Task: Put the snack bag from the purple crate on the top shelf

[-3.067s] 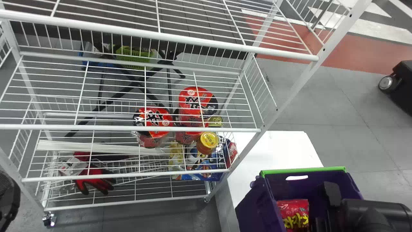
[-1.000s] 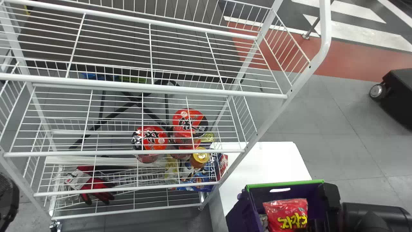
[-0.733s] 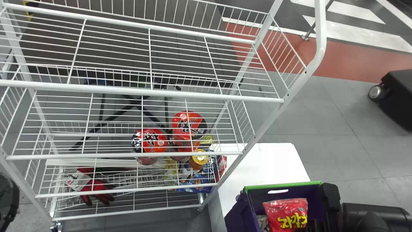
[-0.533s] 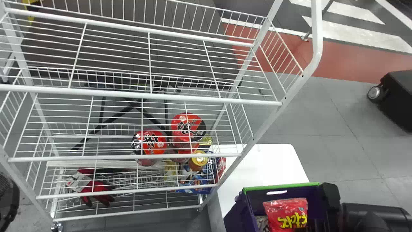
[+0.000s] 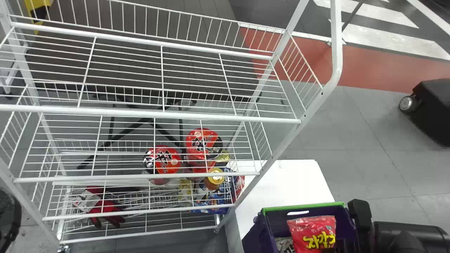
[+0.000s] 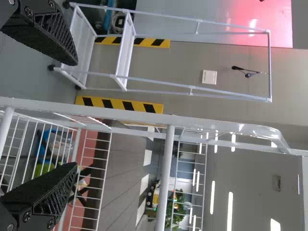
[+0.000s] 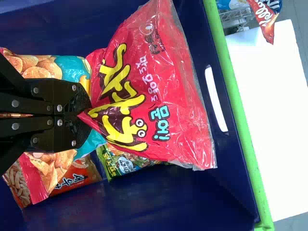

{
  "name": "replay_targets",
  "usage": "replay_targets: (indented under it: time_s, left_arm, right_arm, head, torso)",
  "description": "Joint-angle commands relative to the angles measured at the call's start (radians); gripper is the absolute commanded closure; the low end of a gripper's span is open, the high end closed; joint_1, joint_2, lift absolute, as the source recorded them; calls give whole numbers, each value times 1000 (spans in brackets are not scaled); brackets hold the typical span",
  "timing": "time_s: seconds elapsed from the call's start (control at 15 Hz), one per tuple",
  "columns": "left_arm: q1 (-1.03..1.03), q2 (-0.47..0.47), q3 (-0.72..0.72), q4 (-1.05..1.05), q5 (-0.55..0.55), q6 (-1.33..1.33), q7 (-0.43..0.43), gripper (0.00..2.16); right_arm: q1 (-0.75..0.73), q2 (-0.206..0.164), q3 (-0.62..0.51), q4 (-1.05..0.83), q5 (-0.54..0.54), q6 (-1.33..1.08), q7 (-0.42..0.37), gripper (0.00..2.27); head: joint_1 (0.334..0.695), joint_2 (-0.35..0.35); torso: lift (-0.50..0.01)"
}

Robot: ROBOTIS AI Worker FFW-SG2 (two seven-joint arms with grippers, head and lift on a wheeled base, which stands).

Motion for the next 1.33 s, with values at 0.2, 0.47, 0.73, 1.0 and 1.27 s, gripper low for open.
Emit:
replay_targets:
  time_s: [0.2,0.47,0.73,1.0,1.27]
  left_arm:
    - [2,3,0,-4,0,-3,0,56]
    - [5,4,0,-12,0,0,0,56]
    - [6,6,0,-18,0,3,-2,56]
    - [6,6,0,-21,0,9,0,56]
    - [6,6,0,-20,0,9,-2,56]
  right_arm:
    - [4,-2,-2,0,0,6,1,2223]
    - [7,-2,-2,0,0,6,1,2223]
    - [7,-2,-2,0,0,3,3,2223]
    - [7,-2,-2,0,0,0,3,2223]
    - [7,-2,-5,0,0,-3,3,2223]
  head:
    - [695,-350]
    - [695,-350]
    - [695,-350]
    - [695,-350]
    - [695,-350]
  torso:
    - [-124]
    - [-108]
    - [-93]
    - [-77]
    - [-61]
